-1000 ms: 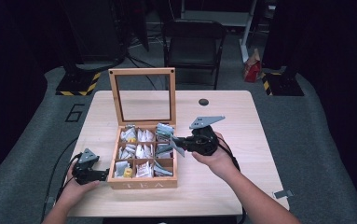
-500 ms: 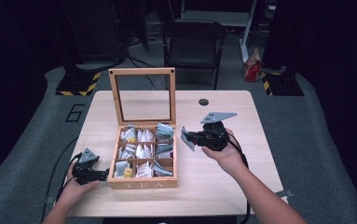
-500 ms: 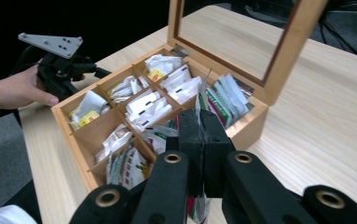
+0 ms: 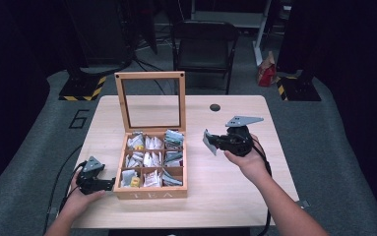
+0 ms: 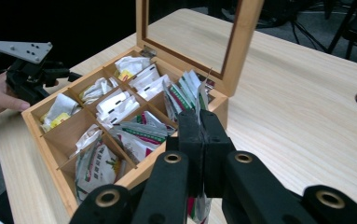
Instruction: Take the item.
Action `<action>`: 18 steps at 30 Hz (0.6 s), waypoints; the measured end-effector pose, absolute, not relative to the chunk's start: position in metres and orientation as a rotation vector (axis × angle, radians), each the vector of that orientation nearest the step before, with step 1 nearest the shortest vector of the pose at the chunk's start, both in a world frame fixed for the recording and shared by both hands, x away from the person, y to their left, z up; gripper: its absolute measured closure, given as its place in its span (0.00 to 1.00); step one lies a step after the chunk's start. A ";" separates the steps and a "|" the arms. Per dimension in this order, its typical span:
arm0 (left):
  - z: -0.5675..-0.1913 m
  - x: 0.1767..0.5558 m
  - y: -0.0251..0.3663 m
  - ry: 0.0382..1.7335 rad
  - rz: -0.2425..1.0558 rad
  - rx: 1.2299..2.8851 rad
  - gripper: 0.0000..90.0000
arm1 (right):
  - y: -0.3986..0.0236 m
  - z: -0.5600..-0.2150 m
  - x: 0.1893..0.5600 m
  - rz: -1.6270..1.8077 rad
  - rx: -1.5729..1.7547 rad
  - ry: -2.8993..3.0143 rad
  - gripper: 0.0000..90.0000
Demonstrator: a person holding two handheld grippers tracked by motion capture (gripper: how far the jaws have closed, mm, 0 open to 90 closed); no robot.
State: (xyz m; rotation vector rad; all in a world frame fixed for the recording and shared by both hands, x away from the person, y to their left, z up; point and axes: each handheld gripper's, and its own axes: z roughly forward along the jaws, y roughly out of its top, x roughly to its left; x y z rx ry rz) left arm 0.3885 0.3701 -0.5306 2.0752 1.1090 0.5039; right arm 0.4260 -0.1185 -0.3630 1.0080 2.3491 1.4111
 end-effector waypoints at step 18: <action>-0.531 0.388 0.370 1.109 0.504 2.075 0.15 | -0.148 -0.374 0.432 1.365 1.092 2.289 0.99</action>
